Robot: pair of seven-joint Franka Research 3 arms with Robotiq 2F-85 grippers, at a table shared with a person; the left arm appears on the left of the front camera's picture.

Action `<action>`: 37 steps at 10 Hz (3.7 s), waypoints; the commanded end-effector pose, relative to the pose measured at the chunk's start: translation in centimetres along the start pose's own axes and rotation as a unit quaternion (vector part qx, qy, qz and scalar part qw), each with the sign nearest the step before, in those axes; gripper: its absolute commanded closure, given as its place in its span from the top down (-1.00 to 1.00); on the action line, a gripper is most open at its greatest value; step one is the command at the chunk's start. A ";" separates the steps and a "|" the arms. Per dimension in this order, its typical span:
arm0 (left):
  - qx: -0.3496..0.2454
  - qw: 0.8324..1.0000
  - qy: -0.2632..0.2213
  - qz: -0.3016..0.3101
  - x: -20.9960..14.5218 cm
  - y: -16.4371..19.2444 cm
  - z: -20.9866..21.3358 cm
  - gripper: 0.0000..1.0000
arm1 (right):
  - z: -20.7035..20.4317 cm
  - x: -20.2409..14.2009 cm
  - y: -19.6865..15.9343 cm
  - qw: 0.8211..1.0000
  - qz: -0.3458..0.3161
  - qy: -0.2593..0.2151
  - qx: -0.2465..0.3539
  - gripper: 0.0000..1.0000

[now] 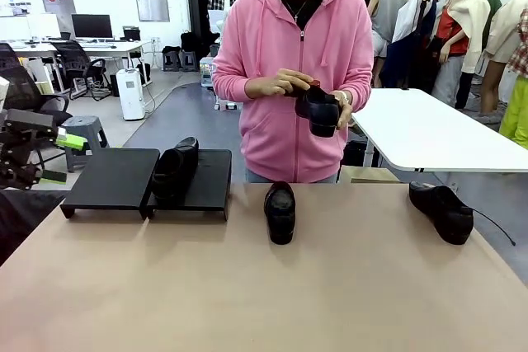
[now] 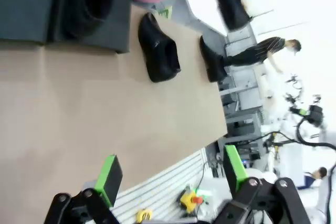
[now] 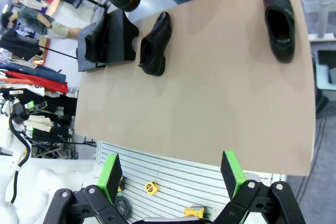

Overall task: Organize the shoes by placing them on the stand.
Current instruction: Place the Shoe from the middle of the table onto the Shoes Stand, then pick up one Shoe and place it in the middle of the table.

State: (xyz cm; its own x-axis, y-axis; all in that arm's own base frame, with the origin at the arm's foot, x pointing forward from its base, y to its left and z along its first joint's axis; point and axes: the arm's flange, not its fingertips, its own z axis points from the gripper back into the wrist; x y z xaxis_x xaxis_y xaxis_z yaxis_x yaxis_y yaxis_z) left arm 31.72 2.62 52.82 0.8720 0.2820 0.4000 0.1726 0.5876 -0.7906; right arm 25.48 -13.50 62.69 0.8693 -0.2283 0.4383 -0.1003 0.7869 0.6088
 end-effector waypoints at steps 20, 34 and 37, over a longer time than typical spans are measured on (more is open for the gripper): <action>0.015 0.996 0.079 -0.042 1.0 -2.2 -0.7 1.00 | -21.4 15.5 -5.3 0.973 -0.021 0.072 -0.217 1.00; 0.015 0.996 0.079 -0.042 1.0 -2.2 -0.7 1.00 | -36.2 23.5 -19.8 0.944 -0.132 0.216 -0.211 1.00; 0.015 0.996 0.079 -0.042 1.0 -2.2 -0.7 1.00 | -37.6 22.4 -17.8 0.942 -0.105 0.236 -0.214 1.00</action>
State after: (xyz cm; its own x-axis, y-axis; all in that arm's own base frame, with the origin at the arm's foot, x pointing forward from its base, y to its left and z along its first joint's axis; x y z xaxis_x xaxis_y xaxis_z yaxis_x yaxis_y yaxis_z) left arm 32.61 0.81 54.56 0.9173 0.1205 0.3796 0.2257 0.6281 -0.7447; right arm 64.78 -12.07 36.43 0.9763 -0.2099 -0.0534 0.2164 0.9333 0.2867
